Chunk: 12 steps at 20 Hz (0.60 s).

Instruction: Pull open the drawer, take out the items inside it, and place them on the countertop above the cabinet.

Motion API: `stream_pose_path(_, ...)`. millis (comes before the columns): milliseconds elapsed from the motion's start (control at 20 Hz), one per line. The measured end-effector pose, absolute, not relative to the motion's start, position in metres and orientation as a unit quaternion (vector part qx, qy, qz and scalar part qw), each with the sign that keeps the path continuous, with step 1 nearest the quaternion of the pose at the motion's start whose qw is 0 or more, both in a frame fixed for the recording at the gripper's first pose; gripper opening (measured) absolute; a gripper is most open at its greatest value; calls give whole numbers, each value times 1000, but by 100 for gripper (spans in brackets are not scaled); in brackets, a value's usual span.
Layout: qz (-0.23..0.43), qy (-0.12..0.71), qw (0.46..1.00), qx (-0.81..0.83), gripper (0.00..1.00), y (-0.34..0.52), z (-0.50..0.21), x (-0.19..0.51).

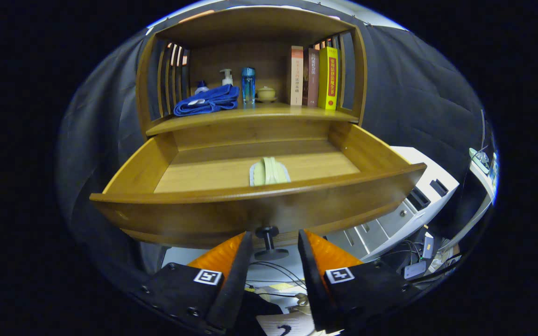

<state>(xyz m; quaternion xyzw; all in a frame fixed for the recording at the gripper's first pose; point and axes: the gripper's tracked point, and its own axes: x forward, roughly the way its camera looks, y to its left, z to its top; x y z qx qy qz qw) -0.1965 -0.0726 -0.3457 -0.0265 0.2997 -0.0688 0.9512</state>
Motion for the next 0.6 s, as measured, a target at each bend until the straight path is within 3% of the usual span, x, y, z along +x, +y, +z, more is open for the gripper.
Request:
stream_pose_path(150, -66, 288, 955, -24, 89, -71, -322, -192)
stream_pose_path(300, -66, 276, 959, -21, 95, -70, -300, -185)
stream_pose_path(600, -57, 247, 967, -21, 98, -67, -262, -160)
